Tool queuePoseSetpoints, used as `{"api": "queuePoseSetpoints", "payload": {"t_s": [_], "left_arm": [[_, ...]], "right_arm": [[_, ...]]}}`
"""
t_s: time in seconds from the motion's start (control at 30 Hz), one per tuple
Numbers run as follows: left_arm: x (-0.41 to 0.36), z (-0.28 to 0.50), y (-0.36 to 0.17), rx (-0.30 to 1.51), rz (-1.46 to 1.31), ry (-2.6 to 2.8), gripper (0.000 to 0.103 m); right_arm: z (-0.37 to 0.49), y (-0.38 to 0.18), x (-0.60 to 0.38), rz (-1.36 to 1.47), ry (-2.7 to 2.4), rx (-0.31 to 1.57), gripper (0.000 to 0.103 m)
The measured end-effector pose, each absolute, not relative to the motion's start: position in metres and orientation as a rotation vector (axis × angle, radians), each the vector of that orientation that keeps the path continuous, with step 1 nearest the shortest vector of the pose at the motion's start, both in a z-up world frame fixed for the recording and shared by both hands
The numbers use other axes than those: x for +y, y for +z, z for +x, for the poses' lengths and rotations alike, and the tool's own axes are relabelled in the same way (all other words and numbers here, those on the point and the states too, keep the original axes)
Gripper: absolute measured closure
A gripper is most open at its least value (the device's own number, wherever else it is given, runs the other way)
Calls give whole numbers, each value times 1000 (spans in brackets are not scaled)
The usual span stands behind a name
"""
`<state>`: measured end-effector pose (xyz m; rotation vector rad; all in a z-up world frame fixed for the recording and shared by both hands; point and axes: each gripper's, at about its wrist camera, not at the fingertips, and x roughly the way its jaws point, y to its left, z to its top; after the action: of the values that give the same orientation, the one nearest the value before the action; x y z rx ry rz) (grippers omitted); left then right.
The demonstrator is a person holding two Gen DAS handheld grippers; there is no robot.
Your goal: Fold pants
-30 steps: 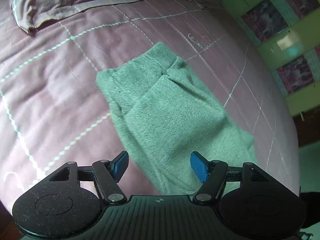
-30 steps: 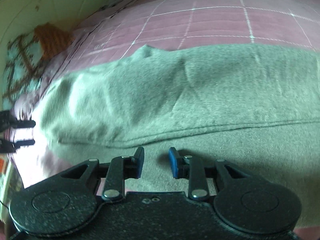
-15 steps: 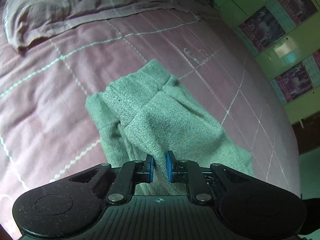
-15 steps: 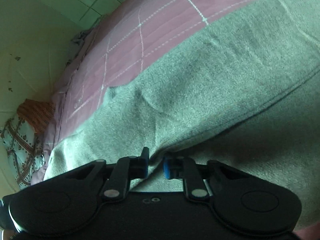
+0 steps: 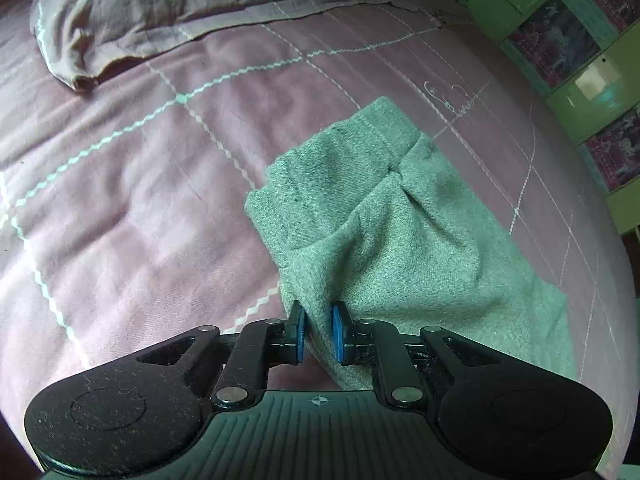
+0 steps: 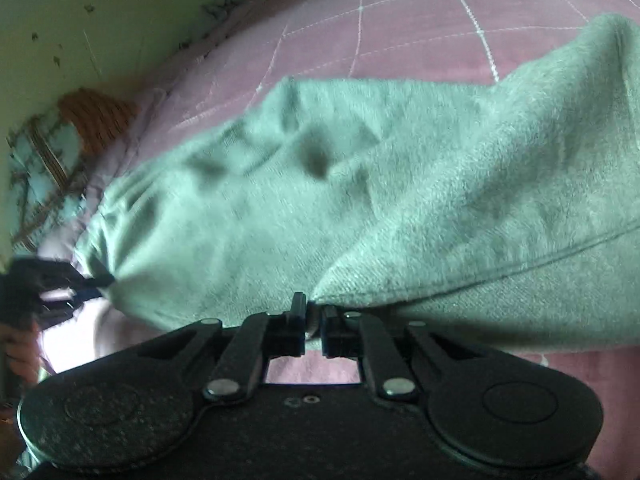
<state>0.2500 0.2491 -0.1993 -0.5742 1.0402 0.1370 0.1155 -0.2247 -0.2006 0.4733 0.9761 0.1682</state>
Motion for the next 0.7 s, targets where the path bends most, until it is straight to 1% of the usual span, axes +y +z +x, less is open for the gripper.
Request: {"api": "queuePoseSetpoints", "payload": {"t_s": [0.03, 0.07, 0.17, 0.23, 0.33, 0.5, 0.6, 0.7], "left_arm": [[244, 246, -190, 1028, -560, 136, 90], [237, 240, -179, 1006, -529, 125, 90], [211, 223, -152, 946, -427, 59, 90], [188, 219, -147, 969, -396, -4, 90], [144, 217, -155, 1007, -340, -69, 90], [88, 207, -183, 1067, -267, -97, 90], [81, 207, -198, 1082, -269, -81, 90], [81, 211, -200, 1093, -291, -61, 90]], "right_arm": [[119, -197, -222, 477, 172, 975, 88], [120, -194, -224, 485, 177, 975, 80], [119, -179, -227, 484, 186, 950, 80], [114, -171, -234, 474, 178, 944, 79], [99, -172, -258, 464, 123, 950, 75], [71, -175, -329, 570, -25, 922, 75], [58, -174, -375, 627, -128, 885, 75], [54, -181, -417, 698, -219, 857, 75]]}}
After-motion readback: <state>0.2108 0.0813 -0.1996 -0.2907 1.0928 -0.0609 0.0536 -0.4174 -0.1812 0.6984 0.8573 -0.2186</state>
